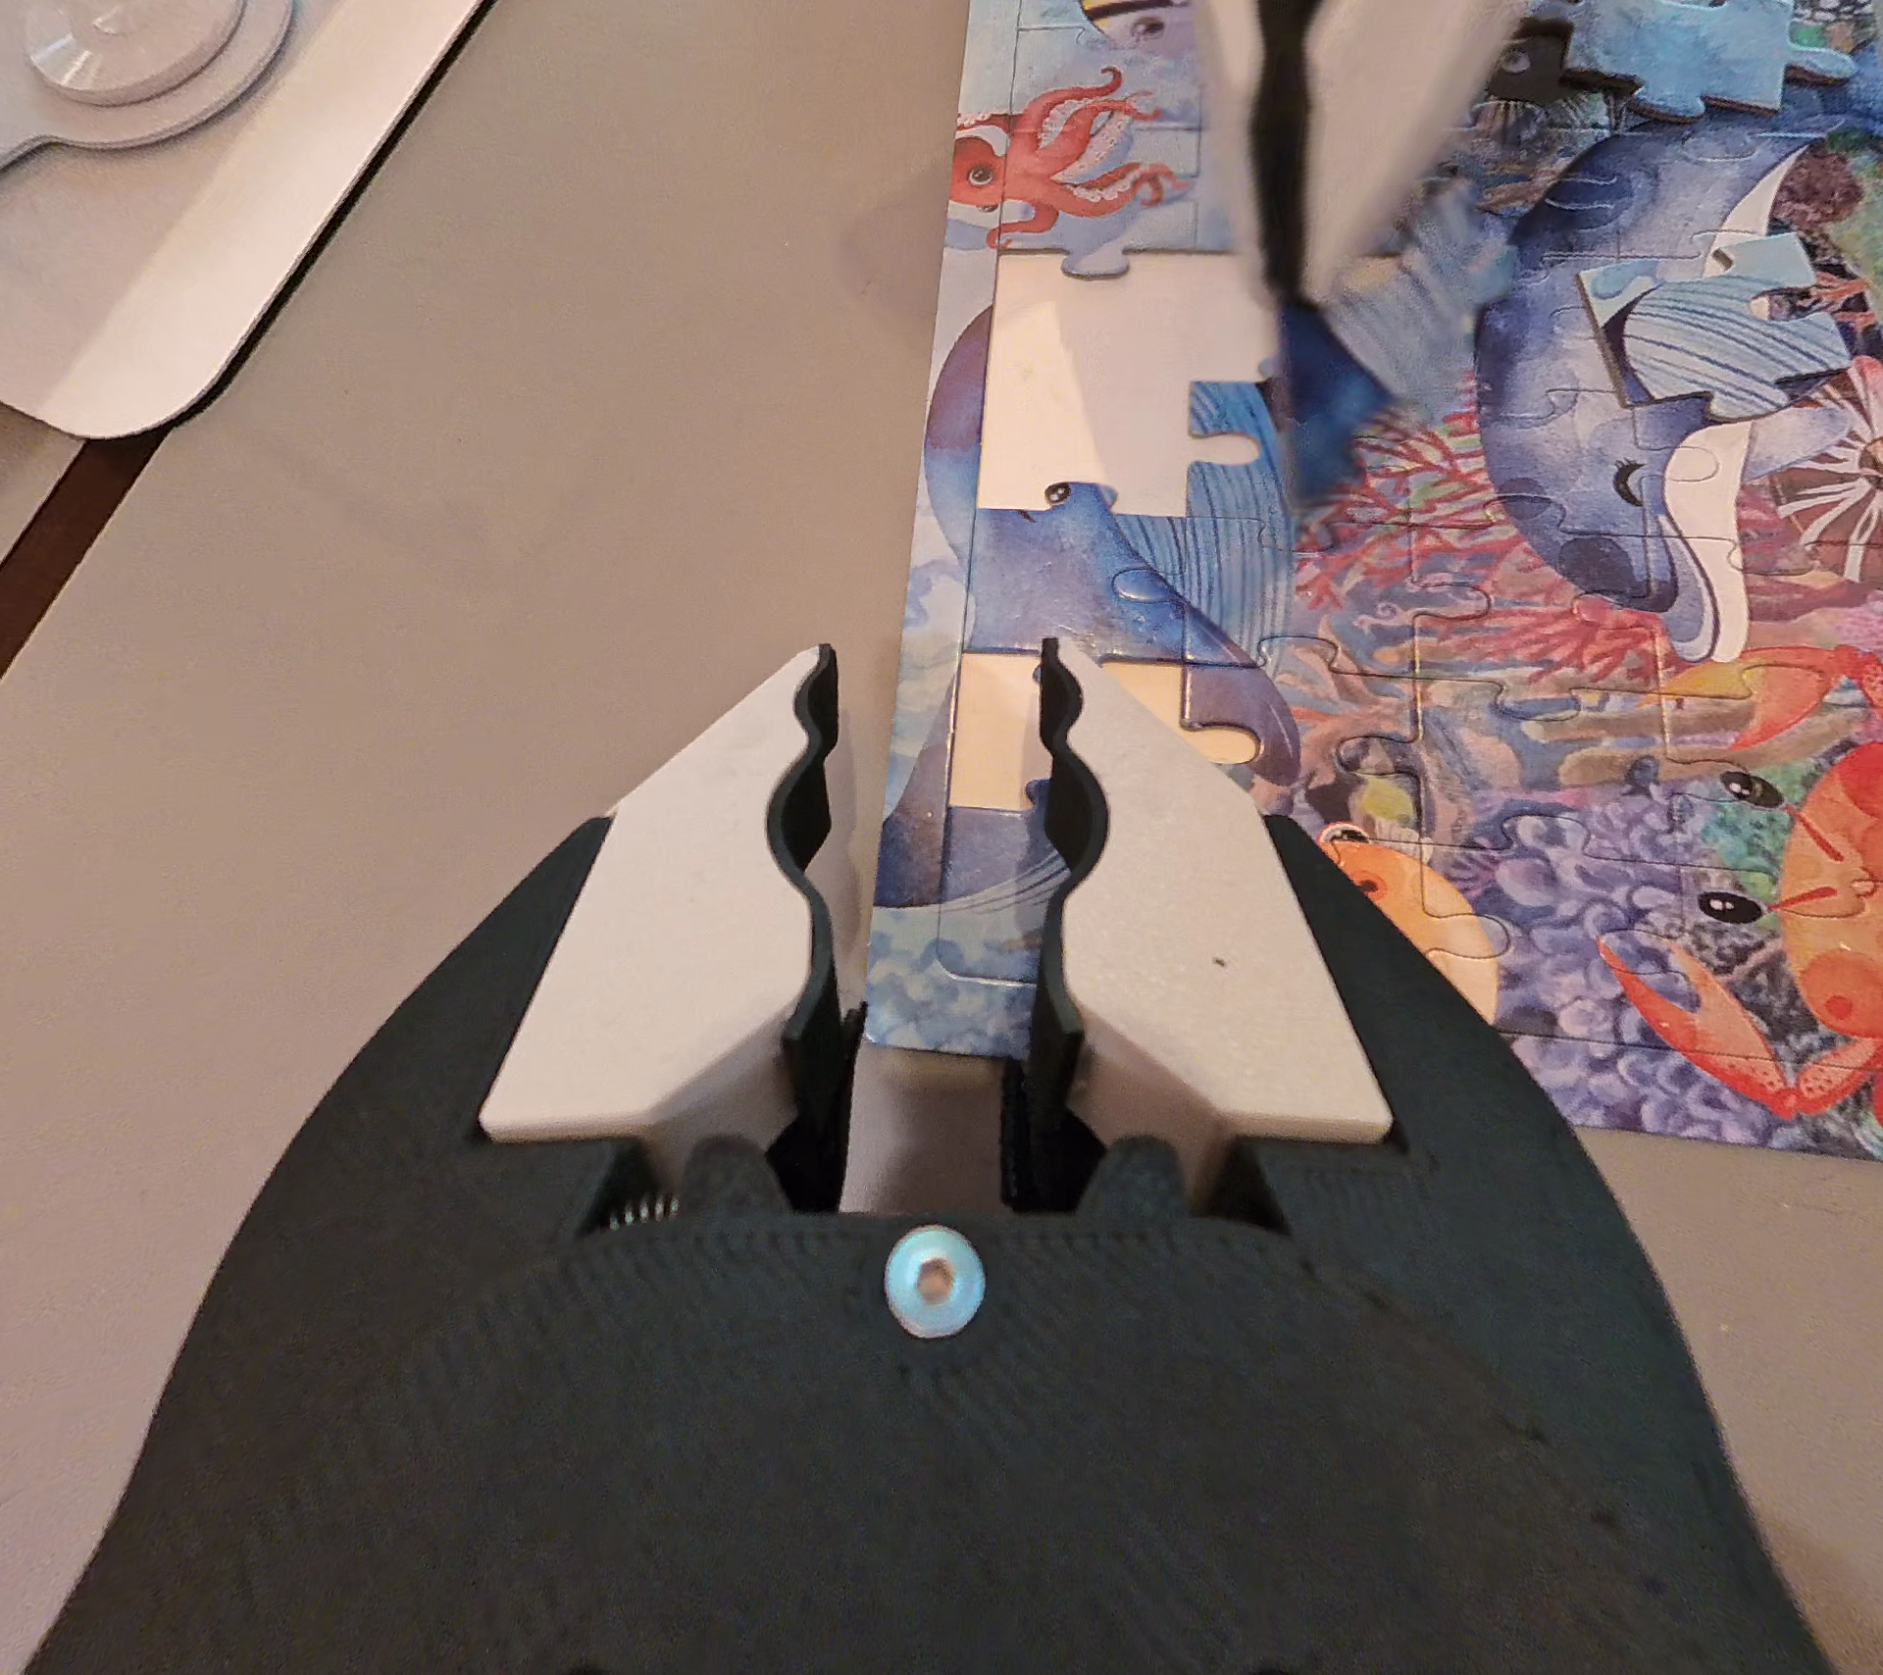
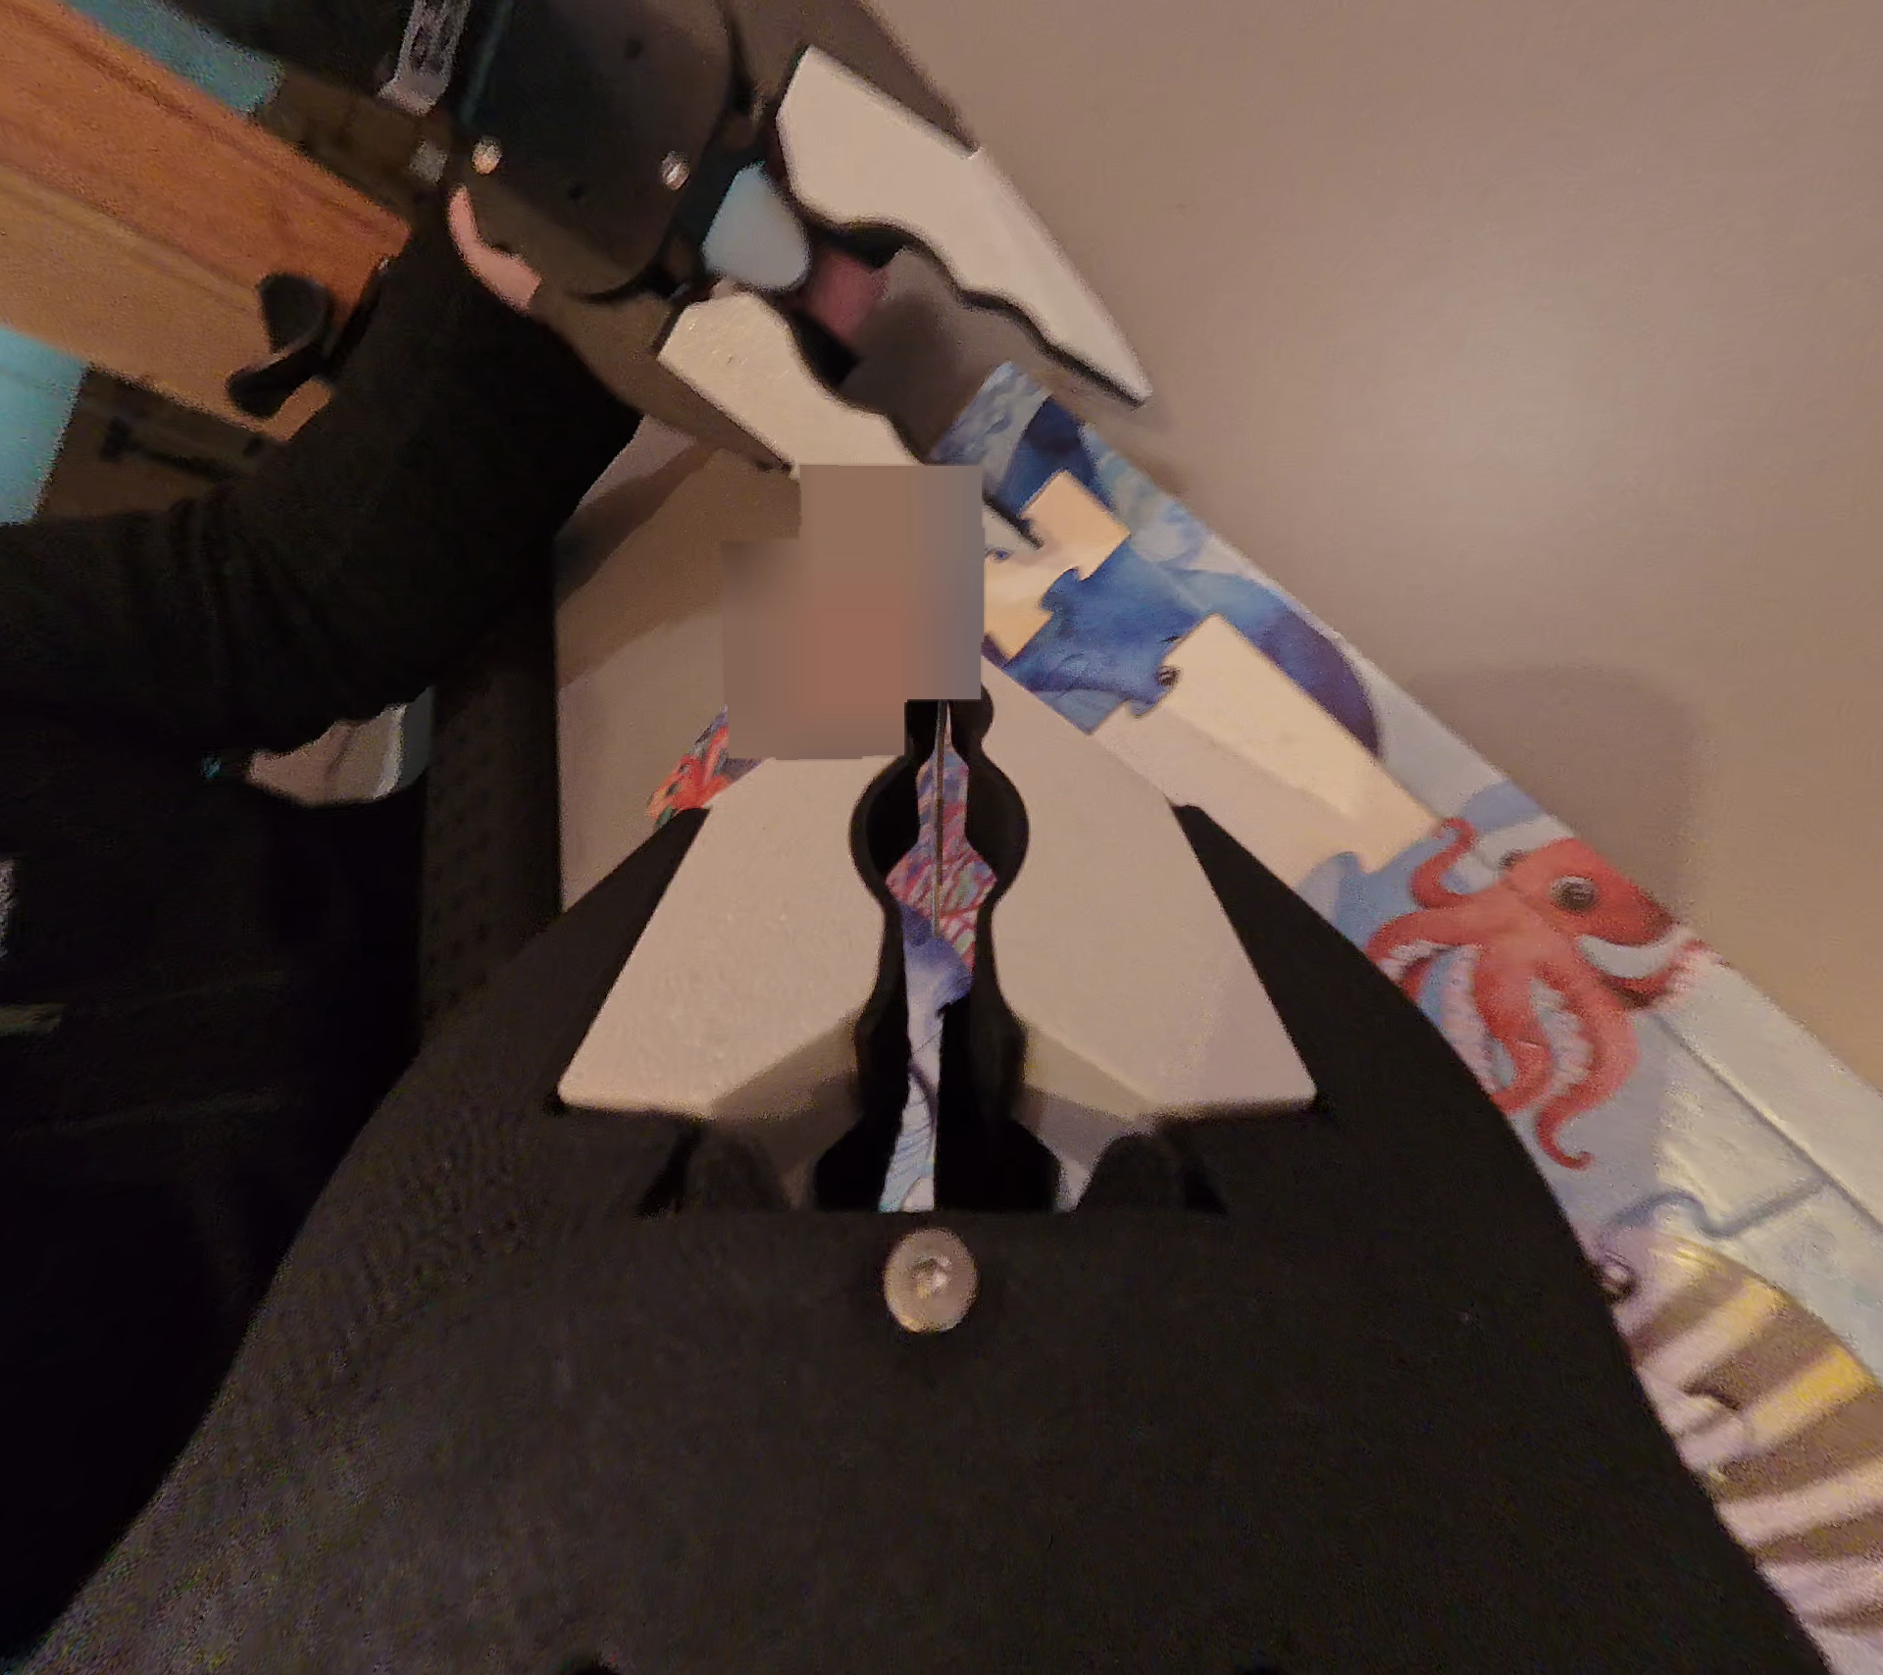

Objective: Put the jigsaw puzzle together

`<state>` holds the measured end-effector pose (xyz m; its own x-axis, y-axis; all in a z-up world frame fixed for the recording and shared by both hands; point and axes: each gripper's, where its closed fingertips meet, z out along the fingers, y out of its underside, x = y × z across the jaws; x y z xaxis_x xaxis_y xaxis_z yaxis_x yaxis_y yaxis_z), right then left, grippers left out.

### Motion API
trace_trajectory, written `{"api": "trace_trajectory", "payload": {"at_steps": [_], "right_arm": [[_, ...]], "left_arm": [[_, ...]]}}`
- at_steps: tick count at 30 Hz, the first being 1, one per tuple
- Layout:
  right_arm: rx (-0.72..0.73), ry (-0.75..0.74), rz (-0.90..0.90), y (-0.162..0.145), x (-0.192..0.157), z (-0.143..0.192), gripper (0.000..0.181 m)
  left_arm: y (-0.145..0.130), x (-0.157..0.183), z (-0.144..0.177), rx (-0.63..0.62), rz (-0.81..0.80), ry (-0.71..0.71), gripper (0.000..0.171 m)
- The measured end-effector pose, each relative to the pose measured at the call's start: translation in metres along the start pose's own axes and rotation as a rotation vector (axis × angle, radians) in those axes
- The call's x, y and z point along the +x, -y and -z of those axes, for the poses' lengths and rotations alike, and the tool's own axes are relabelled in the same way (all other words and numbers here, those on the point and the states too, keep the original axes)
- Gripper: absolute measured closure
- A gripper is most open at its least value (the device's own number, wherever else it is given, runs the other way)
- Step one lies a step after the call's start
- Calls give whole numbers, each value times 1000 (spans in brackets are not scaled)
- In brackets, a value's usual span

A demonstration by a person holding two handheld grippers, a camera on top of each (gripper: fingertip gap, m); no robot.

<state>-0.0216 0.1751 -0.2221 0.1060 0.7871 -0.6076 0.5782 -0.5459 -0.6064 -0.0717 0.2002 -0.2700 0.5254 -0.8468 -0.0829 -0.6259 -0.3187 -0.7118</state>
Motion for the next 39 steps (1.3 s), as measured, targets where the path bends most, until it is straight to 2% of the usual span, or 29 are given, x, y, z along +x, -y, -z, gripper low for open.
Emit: {"api": "trace_trajectory", "payload": {"at_steps": [3,4,5,8,11,15,18,21,26,29,39], "right_arm": [[-137,65,11,-24,-11,-14,181],[-161,48,23,-28,-10,-17,172],[-161,27,29,-26,-7,-19,154],[-131,32,59,-19,-13,-9,150],[-20,-9,59,0,-6,15,157],[194,-49,46,28,5,59,168],[264,-79,36,33,11,82,169],[286,-96,36,35,14,91,171],[271,-99,48,34,14,88,172],[279,-107,52,35,14,90,173],[254,-194,66,31,24,103,173]], "left_arm": [[0,1,-1,-4,-1,-6,134],[0,2,-1,-4,-3,-8,133],[0,3,-1,-4,-5,-11,133],[6,8,0,9,-16,-22,131],[27,32,3,62,-45,-100,127],[52,95,-12,70,-167,-237,123],[52,133,-33,-1,-264,-287,119],[44,154,-46,-67,-324,-312,114],[48,164,-54,-59,-303,-332,121],[48,168,-53,-55,-305,-349,131],[45,159,-49,-62,-310,-337,136]]}}
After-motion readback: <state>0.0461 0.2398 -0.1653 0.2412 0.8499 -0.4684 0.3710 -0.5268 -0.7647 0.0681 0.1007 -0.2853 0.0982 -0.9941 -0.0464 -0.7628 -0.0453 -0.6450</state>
